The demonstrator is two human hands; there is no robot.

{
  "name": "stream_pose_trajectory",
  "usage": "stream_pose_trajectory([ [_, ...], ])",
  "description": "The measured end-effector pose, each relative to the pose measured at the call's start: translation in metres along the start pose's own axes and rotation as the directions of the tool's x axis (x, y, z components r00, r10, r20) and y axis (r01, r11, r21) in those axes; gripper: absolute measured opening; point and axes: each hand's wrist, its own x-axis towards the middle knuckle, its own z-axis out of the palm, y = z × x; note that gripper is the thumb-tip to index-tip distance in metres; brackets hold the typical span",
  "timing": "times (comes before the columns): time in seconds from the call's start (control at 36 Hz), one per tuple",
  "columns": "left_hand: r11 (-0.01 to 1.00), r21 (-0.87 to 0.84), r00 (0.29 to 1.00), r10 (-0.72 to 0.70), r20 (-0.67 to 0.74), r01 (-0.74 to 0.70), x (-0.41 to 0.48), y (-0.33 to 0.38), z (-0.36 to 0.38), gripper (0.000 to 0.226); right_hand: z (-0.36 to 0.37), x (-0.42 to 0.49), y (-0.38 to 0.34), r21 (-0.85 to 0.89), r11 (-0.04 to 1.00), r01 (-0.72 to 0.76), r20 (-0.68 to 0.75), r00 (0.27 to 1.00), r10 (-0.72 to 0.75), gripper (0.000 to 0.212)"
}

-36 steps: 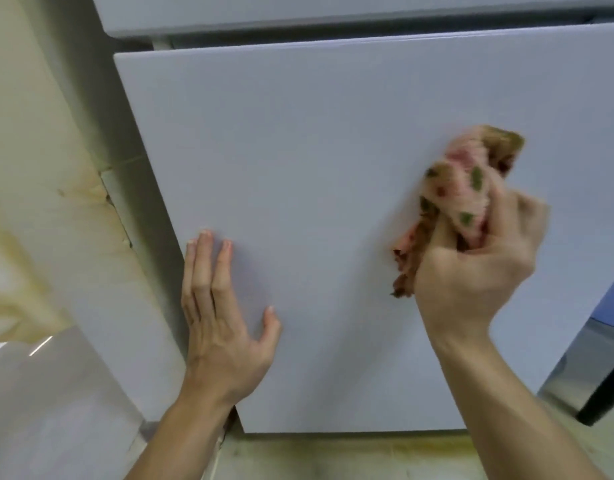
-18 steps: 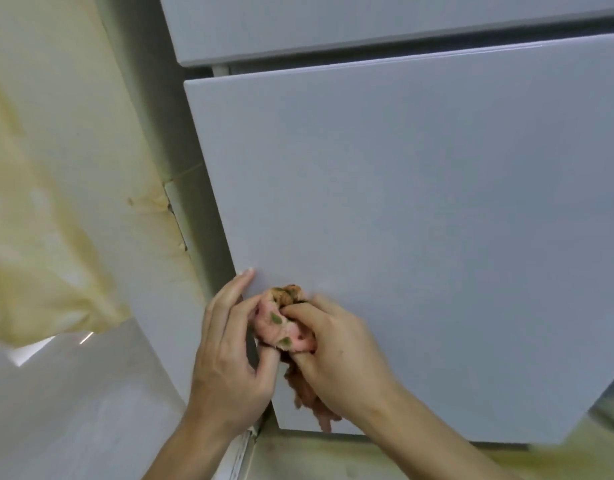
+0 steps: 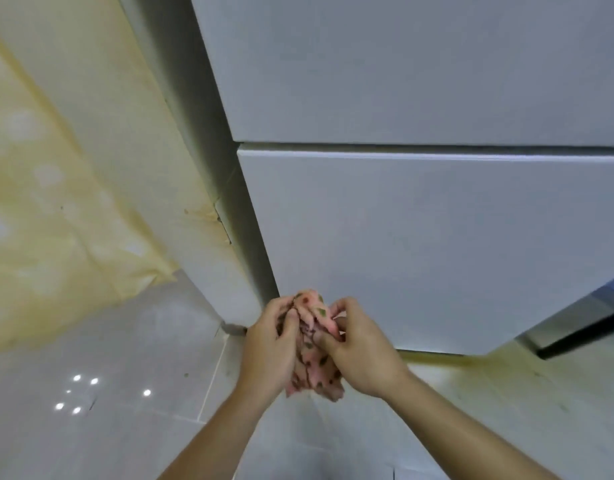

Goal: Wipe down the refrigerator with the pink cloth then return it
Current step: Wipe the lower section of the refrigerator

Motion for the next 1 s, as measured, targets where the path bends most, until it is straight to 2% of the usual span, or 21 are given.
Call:
stream_pose_trajectory([
  [0.08,0.990,0.027,0.989,-0.136,0.063,0.135,-0.029,0.022,-0.008,0.023,-0.006,-0.039,-0.014,0.010,0.997,-0.075,-0.065,0.995,0.076,0.016],
  [0.17,0.965,0.038,0.952,-0.263,0.156,0.260,-0.064,0.053,-0.017,0.022,-0.016,-0.081,-0.037,0.006,0.995,-0.097,-0.069,0.993,0.097,0.010],
  [0.22,0.945,0.057,0.927,-0.327,0.184,0.322,-0.090,0.078,-0.025,0.022,-0.027,-0.112,-0.056,0.011,0.991,-0.137,-0.069,0.988,0.137,0.013],
  [0.44,0.893,0.180,0.885,-0.439,0.156,0.412,-0.175,0.200,-0.061,0.013,-0.084,-0.221,-0.129,-0.074,0.936,-0.343,-0.007,0.939,0.344,0.031],
  [0.5,0.872,0.197,0.862,-0.479,0.166,0.447,-0.194,0.230,-0.068,0.014,-0.096,-0.246,-0.149,-0.100,0.919,-0.382,0.035,0.922,0.387,0.028],
  [0.61,0.833,0.177,0.812,-0.552,0.190,0.524,-0.228,0.281,-0.081,0.017,-0.117,-0.293,-0.187,-0.024,0.892,-0.452,0.062,0.890,0.452,0.017],
  [0.69,0.815,0.156,0.797,-0.578,0.173,0.558,-0.249,0.310,-0.091,0.018,-0.128,-0.324,-0.206,0.011,0.901,-0.434,0.031,0.901,0.433,0.018],
  [0.83,0.793,0.082,0.783,-0.609,0.128,0.604,-0.267,0.344,-0.104,0.024,-0.146,-0.358,-0.228,0.177,0.909,-0.378,0.177,0.921,0.348,0.023],
  [1.0,0.751,-0.079,0.752,-0.639,0.160,0.655,-0.276,0.371,-0.118,0.010,-0.165,-0.373,-0.246,0.331,0.873,-0.359,0.284,0.920,0.271,0.037],
])
